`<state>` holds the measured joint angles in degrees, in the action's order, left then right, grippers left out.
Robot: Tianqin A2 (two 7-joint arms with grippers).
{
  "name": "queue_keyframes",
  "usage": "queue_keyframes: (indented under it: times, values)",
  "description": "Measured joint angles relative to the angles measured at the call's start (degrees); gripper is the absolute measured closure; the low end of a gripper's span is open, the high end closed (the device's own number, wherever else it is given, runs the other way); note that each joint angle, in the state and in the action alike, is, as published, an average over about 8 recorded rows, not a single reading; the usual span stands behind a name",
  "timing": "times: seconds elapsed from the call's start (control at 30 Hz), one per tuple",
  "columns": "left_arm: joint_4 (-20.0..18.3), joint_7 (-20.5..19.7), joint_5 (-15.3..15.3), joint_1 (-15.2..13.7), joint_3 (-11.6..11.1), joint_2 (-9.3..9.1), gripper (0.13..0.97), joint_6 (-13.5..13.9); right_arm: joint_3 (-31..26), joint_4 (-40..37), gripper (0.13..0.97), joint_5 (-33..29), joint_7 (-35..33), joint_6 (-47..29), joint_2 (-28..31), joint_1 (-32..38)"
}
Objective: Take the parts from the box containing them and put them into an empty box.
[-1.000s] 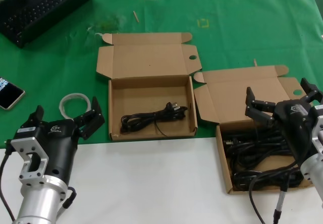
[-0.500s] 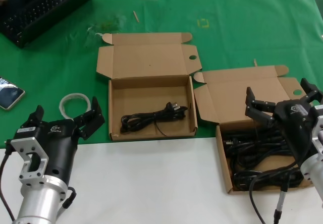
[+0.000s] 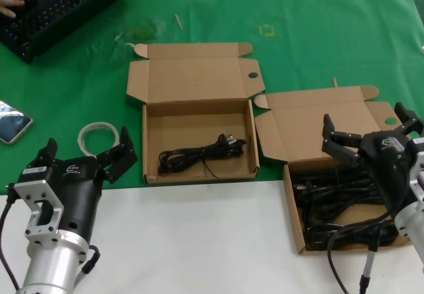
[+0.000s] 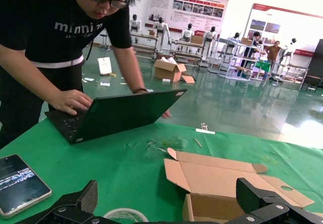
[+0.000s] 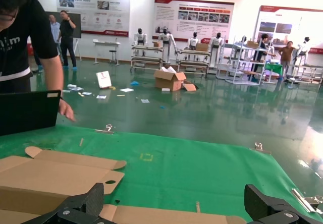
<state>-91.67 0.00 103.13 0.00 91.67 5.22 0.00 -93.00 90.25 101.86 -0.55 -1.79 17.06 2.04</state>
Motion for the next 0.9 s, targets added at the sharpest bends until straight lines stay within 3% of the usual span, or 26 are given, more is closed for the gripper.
queue_keyframes:
  times: [0.9]
  values:
    - [0.0, 0.0, 0.0, 0.0, 0.0, 0.00, 0.132, 0.0, 0.0, 0.0, 0.129, 0.0, 0.0, 0.0, 0.0, 0.0]
